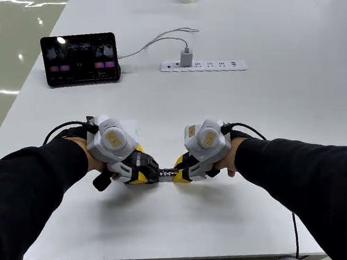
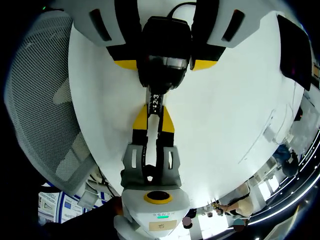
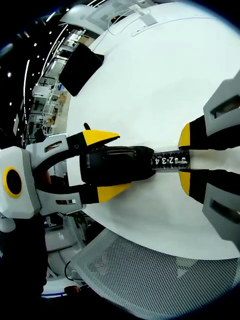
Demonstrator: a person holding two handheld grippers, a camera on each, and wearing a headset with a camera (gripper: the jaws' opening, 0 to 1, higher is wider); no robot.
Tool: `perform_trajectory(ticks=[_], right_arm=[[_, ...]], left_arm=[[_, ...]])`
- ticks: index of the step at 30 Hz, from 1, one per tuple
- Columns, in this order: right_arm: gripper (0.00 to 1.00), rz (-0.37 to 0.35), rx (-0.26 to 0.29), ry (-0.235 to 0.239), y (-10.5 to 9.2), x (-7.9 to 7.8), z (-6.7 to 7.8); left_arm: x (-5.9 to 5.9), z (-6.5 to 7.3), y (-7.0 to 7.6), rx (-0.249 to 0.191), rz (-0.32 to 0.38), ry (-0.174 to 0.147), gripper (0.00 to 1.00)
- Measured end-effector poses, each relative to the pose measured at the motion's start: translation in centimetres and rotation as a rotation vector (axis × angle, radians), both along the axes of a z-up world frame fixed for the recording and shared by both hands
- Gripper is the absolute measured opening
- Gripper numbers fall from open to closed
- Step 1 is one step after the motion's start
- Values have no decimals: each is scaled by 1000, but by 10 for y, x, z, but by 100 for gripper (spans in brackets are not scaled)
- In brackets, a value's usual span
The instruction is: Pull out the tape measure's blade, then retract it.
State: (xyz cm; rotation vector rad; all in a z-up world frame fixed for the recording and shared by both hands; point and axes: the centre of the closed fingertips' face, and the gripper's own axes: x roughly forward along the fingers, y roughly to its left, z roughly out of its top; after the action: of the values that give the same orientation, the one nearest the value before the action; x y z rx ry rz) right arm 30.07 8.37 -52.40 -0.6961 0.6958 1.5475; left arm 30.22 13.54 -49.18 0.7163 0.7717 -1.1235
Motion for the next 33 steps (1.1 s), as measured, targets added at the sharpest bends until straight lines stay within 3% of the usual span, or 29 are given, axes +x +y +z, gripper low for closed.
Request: perform_trajectory(ticks=[33], right_arm=[[10, 6, -31, 5, -29, 4, 1]], left_arm=[[1, 0, -2, -2, 9, -7, 33]])
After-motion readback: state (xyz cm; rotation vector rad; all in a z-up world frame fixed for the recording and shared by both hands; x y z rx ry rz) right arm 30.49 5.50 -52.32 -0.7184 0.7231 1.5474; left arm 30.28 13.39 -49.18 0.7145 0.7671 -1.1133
